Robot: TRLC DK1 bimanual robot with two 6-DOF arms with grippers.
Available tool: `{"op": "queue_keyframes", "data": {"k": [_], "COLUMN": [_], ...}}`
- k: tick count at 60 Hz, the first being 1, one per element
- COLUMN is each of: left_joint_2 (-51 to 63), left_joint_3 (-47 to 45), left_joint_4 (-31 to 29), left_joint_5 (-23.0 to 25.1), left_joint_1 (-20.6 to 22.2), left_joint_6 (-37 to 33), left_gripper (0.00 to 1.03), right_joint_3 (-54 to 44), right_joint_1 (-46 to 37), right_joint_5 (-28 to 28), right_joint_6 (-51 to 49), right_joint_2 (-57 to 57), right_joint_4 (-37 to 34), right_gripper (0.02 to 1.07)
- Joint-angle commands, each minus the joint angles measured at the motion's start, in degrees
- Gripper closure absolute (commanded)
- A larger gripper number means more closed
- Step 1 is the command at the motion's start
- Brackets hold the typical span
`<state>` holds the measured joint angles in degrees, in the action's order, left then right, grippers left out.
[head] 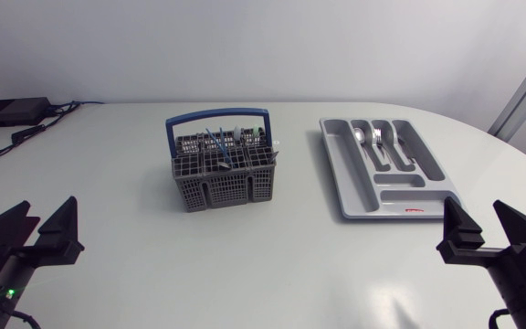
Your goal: Unload the cutlery basket into the drawer organizer.
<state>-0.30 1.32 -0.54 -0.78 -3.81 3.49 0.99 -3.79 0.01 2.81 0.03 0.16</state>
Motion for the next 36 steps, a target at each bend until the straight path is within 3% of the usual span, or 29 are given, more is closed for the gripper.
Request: {"op": "queue_keyframes", "data": {"k": [1,27,36], "left_joint_2": [-0.5,-0.5,0.1], "left_joint_3": [-0.4,-0.3,6.1], "left_joint_4": [-0.1,0.0,-1.4], "left_joint_5": [-0.5,-0.5,-0.5], "left_joint_1": [-0.6,-0.8,-0.7], "left_joint_6": [1.5,1.5,1.6], "left_gripper": [0.04,0.04,0.05], "right_joint_3": [-1.1,-1.0,1.2], "right_joint_1": [0.5,0.4,0.8], "right_joint_5": [0.0,0.4,0.6], "right_joint_6": [0.9,0.9,1.2], "right_joint_2": [-0.5,-0.5,-0.5], "right_joint_4": [0.5,0.6,0.8], "right_gripper": [0.06,0.06,0.06]}}
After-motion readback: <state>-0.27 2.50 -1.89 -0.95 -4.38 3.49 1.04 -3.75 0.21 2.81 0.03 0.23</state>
